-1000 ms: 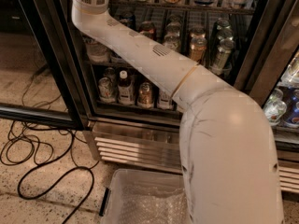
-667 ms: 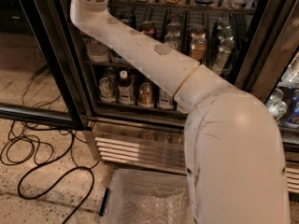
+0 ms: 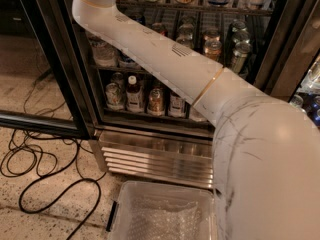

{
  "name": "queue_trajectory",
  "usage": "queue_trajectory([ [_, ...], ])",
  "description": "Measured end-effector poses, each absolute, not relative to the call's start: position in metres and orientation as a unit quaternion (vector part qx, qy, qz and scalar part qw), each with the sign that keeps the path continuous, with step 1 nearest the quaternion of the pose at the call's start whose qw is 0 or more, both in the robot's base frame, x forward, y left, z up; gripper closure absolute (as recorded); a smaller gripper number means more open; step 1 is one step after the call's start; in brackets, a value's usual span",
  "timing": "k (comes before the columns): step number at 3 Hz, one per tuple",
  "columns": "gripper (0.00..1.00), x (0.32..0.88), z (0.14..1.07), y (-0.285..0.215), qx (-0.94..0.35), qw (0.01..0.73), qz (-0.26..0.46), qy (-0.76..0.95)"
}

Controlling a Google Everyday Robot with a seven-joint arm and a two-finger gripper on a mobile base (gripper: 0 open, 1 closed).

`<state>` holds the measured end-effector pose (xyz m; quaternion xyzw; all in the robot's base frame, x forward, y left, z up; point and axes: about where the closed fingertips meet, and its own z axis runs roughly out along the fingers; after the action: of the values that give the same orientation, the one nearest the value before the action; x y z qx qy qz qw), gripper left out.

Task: Pick coke can from top shelf of fridge

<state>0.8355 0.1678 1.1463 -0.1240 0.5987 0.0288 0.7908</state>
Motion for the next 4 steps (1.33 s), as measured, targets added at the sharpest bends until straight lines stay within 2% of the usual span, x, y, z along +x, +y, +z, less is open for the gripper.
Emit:
queue_trajectory([
  [2, 1.00, 0.792, 1.141, 0.154, -0.064, 0.765, 0.038, 0.639],
  [4, 1.00, 0.767, 1.125, 0.135, -0.042, 0.742, 0.012, 0.669],
])
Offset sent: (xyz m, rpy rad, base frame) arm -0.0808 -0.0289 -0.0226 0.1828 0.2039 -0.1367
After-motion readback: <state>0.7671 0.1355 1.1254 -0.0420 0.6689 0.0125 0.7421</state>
